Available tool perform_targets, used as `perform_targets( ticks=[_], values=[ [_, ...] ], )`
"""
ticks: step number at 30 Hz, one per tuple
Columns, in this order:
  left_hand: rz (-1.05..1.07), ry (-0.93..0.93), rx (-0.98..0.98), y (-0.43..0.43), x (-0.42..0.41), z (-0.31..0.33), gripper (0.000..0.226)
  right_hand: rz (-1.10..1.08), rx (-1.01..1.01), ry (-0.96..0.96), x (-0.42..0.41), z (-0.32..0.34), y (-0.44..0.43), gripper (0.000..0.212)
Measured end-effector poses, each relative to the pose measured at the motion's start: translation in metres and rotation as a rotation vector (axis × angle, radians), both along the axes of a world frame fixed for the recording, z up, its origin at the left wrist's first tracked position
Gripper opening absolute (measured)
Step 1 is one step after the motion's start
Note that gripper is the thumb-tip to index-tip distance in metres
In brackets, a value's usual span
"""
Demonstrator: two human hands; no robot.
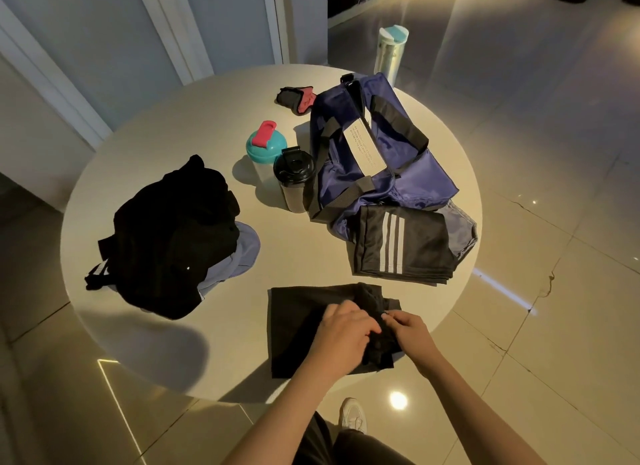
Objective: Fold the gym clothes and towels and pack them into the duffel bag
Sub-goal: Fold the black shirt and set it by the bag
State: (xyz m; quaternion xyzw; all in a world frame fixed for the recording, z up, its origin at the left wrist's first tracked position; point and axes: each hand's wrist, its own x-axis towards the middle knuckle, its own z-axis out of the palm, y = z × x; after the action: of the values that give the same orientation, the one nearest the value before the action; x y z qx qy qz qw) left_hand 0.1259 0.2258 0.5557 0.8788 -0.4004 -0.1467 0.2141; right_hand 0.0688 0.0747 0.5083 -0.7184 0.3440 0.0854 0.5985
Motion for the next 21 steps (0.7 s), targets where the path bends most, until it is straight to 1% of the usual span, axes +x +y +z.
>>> perform_targets(
  ticks=[2,3,5,6,7,9,10,12,14,15,16,17,19,21],
  values=[
    [-0.078,0.059,0.067,-0.002,-0.006,-0.001,0.040,-0.043,0.020,0.014,0.003,0.002,-0.001,0.037],
    [-0.054,0.124,0.052,-0.001,-0.007,-0.001,0.041,-0.065,0.014,0.008,0.004,0.004,-0.001,0.035],
    [0.130,0.255,-0.048,0.006,-0.005,0.001,0.040,-0.072,-0.054,-0.017,0.008,0.009,0.002,0.026],
    [0.227,0.250,-0.088,0.011,-0.001,0.000,0.040,-0.044,-0.121,-0.021,0.011,0.012,0.005,0.026],
    [0.290,0.178,-0.091,0.017,0.005,-0.005,0.039,0.002,-0.209,-0.015,0.016,0.013,0.009,0.028],
    [0.329,-0.007,0.014,0.029,0.018,-0.017,0.041,0.115,-0.421,0.007,0.026,0.014,0.018,0.033],
    [0.338,-0.047,0.097,0.033,0.024,-0.023,0.046,0.163,-0.517,0.021,0.032,0.015,0.023,0.037],
    [0.322,-0.007,0.251,0.038,0.033,-0.034,0.059,0.228,-0.653,0.061,0.046,0.013,0.032,0.041],
    [0.264,0.077,0.337,0.042,0.036,-0.044,0.062,0.302,-0.728,0.115,0.058,0.012,0.037,0.035],
    [0.238,0.116,0.365,0.044,0.035,-0.048,0.061,0.304,-0.711,0.124,0.061,0.011,0.037,0.030],
    [0.224,0.139,0.379,0.046,0.033,-0.051,0.061,0.252,-0.639,0.112,0.062,0.012,0.034,0.026],
    [0.223,0.143,0.387,0.048,0.032,-0.054,0.061,0.159,-0.524,0.086,0.060,0.012,0.028,0.025],
    [0.226,0.129,0.398,0.050,0.030,-0.056,0.062,-0.014,-0.325,0.074,0.050,0.011,0.016,0.036],
    [0.206,0.120,0.408,0.050,0.029,-0.057,0.063,-0.034,-0.316,0.133,0.038,0.009,0.010,0.043]
  ],
)
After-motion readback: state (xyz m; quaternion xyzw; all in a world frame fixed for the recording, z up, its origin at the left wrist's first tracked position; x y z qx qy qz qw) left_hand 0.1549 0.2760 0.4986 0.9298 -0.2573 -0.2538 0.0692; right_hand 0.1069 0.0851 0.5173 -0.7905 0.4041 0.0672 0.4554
